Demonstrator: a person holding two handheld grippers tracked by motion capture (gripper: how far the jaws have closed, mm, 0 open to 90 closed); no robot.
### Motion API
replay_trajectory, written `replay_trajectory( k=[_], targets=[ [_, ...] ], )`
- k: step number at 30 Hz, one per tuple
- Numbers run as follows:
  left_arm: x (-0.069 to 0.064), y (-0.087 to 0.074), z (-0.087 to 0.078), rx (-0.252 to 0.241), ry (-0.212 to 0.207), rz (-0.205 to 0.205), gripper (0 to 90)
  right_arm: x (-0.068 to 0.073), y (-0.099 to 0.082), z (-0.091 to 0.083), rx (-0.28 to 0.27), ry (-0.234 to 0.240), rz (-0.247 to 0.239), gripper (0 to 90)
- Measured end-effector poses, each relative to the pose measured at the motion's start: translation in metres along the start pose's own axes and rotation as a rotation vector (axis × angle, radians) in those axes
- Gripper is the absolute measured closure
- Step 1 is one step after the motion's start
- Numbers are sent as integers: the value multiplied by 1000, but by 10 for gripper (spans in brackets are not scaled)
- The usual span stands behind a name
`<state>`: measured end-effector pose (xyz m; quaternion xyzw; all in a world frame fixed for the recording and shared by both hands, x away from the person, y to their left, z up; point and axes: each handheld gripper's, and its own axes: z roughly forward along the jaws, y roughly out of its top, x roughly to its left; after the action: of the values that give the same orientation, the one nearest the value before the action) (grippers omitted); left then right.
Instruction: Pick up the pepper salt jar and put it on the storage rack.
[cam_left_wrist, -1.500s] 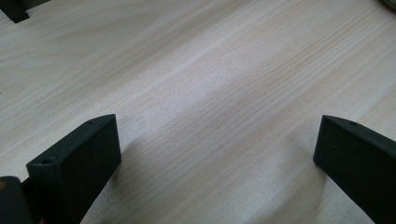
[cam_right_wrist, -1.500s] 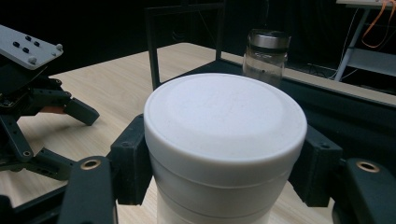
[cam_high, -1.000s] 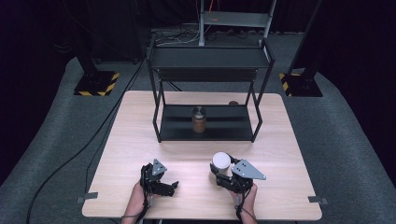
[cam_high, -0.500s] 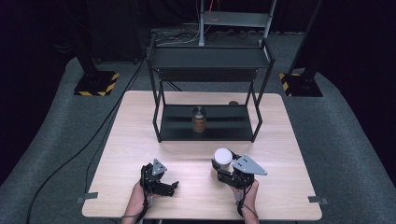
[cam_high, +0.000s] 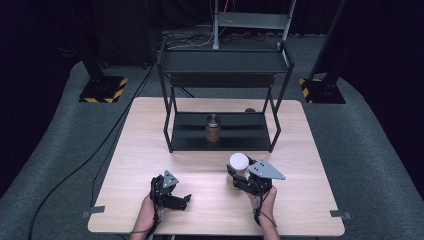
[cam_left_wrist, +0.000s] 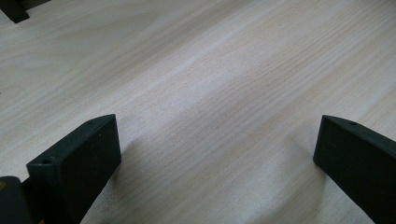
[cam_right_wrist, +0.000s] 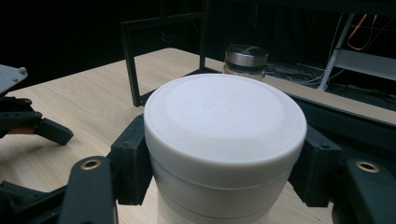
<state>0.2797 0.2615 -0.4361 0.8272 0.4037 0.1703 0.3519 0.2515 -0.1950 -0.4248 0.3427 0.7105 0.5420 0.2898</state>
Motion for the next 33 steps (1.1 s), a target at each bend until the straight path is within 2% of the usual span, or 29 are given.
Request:
replay_trajectory(
  k=[33],
  targets=[
    [0,0,0,0,0,0,1,-23,20,24,30,-19,-9,332]
  ],
)
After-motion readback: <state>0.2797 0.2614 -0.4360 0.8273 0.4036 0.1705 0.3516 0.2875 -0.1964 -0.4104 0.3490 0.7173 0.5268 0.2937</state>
